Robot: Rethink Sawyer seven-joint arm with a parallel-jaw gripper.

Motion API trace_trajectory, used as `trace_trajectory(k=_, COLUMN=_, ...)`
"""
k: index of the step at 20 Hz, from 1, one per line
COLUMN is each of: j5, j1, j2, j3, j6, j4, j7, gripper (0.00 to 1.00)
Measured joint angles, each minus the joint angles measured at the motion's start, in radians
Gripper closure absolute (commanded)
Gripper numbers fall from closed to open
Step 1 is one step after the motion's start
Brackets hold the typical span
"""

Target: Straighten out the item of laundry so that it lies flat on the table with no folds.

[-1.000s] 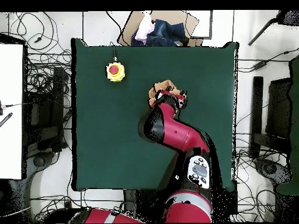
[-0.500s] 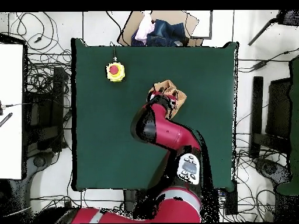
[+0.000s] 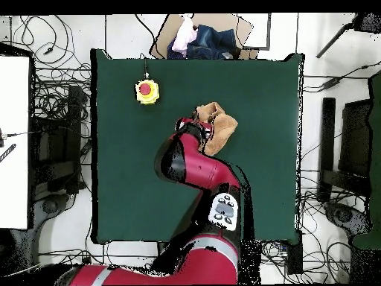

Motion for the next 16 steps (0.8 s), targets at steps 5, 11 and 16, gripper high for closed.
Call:
trace_trajectory(k=5, j5=0.006, j1=0.003, j2=0.0, j3=0.0, j6=0.0, j4=0.002, j7=0.0, gripper=0.0)
trace_trajectory(k=11, j5=0.006, j1=0.003, j2=-0.005, j3=0.0, j6=0.0, j4=0.003, j7=0.0, gripper=0.0)
trace_trajectory(k=16, j5=0.006, j1=0.003, j2=-0.014, j3=0.0, j6=0.0, j4=0.005, j7=0.0, gripper=0.0)
